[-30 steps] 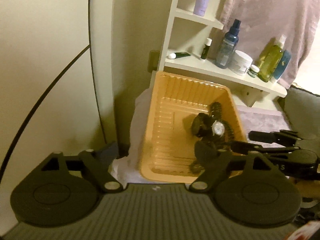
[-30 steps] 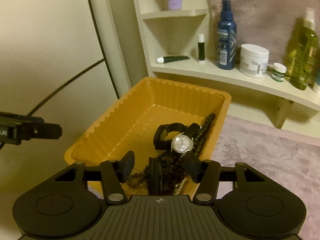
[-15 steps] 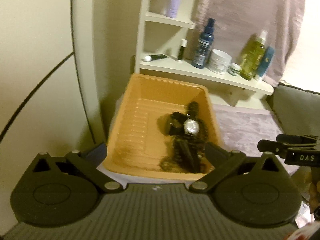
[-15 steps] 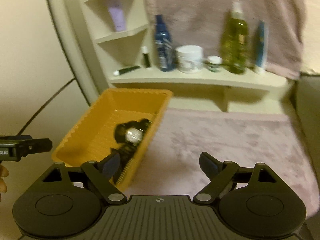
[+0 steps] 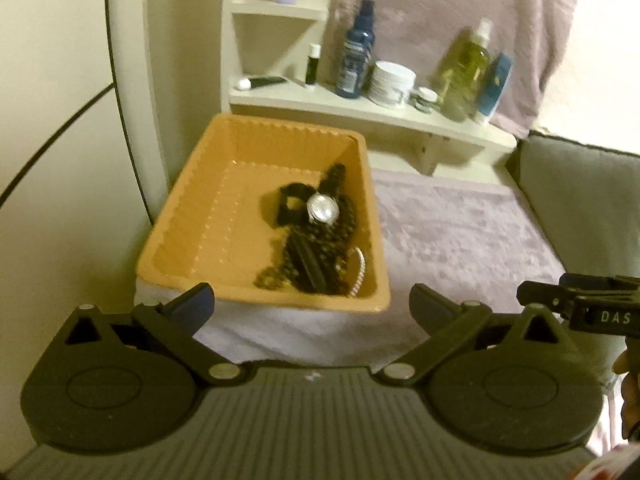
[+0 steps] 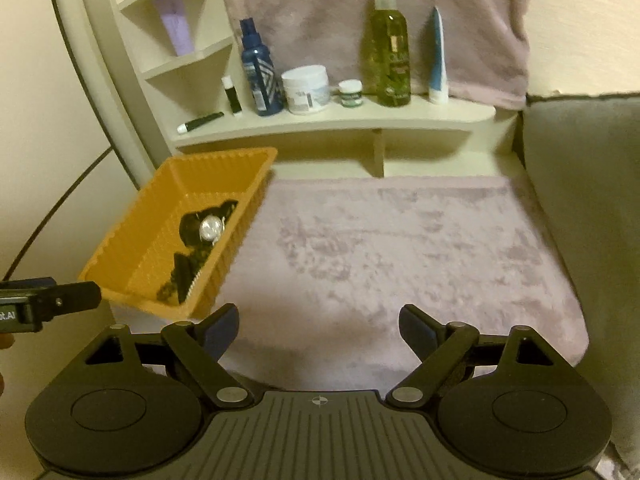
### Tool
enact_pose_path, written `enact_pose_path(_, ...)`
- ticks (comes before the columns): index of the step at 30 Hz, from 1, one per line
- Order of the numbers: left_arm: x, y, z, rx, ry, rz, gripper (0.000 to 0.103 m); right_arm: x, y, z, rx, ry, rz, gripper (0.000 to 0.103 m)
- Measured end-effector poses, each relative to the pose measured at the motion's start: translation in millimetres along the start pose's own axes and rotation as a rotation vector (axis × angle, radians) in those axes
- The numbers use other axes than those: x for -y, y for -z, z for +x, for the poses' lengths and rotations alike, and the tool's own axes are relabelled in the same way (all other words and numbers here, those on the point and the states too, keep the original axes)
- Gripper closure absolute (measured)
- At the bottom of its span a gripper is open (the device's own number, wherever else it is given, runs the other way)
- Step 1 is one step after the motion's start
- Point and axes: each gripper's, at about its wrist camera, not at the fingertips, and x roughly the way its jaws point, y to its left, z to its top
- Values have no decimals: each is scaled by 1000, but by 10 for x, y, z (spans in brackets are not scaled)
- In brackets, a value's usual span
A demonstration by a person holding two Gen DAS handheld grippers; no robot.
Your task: Organize jewelry
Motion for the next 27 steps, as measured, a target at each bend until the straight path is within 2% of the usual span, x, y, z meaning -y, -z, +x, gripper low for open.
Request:
enact_pose_path(6, 166, 108, 39, -13, -20, 23, 0, 134, 109, -60, -12, 28, 9, 16)
enact_pose_path(15, 357, 141, 62, -16, -1, 51, 0, 281, 192, -148, -7, 46, 67, 16)
enact_pose_path(27, 491, 175, 72, -16, 2, 74, 0, 327, 207, -201, 5, 52, 73, 16)
